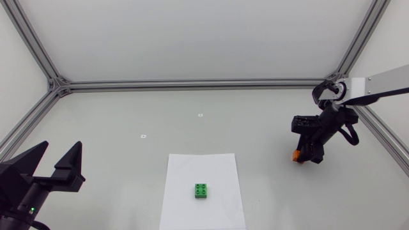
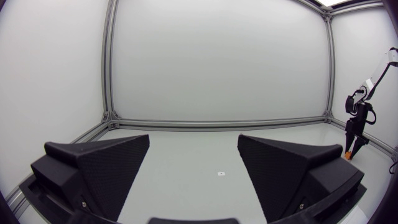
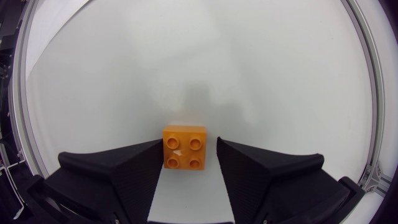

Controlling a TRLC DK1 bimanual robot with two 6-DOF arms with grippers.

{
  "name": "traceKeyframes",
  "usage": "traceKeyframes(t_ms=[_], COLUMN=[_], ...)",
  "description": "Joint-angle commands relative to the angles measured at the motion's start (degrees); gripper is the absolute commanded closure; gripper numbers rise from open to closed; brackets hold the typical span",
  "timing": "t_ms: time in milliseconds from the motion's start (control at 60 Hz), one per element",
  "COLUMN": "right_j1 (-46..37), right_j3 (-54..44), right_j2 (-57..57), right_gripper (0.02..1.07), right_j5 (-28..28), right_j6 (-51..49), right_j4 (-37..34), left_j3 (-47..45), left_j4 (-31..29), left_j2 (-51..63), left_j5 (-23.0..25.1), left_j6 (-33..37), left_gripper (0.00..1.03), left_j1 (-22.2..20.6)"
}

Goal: Pick up the orange 2x2 brick with the right arm and stack it on top of the green 2x2 brick in the center

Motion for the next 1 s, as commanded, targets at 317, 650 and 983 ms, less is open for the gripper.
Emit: traceKeyframes(t_ms=[317, 650, 983], right_j1=[0.19, 7.13, 28.05], right_j3=[2.52, -3.19, -10.14], right_j2=[1.45, -14.11, -24.22], right_gripper=[0.79, 0.85, 0.85], right_j5=[0.39, 0.48, 0.65], right_j6=[-2.58, -1.7, 12.8], right_j4=[-3.63, -6.88, -6.97], left_j3=[-2.35, -2.35, -2.35], left_j4=[-0.84, -0.84, -0.84], left_j2=[-0.45, -0.45, -0.45], left_j5=[0.23, 0.23, 0.23], left_j6=[0.73, 0.73, 0.73], left_gripper=[0.04, 0.04, 0.04], left_j1=[0.22, 0.22, 0.22])
